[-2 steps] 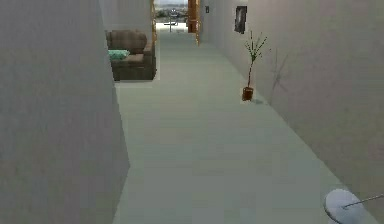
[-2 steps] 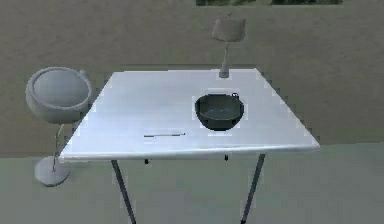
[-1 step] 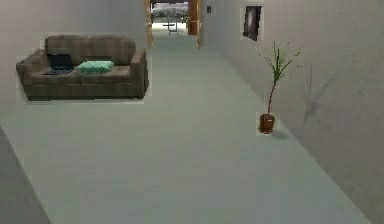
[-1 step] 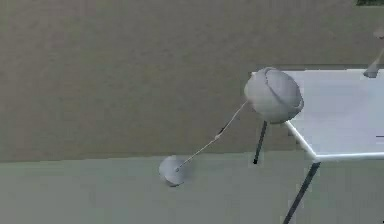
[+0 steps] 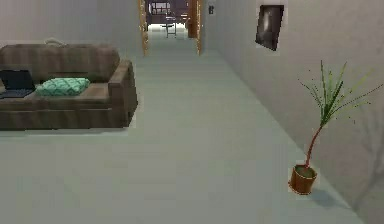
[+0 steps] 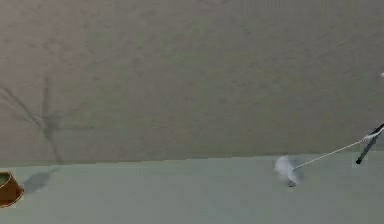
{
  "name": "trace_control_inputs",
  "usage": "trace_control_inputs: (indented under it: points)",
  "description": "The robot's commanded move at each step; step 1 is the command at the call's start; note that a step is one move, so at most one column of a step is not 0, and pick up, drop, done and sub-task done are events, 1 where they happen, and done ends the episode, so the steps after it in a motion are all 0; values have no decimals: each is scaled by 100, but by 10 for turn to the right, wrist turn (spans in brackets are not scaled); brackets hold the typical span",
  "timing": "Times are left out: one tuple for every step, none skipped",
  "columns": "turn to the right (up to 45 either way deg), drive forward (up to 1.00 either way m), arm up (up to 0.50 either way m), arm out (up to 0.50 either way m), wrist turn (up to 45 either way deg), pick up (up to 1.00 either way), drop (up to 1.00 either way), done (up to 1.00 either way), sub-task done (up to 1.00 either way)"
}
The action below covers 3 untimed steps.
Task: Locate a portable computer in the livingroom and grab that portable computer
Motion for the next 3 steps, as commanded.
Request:
trace_control_inputs:
  points:
    - [-390, 0, 0, 0, 0, 0, 0, 0, 0]
    - [0, 100, 0, 0, 0, 0, 0, 0, 0]
    - [0, 100, 0, 0, 0, 0, 0, 0, 0]
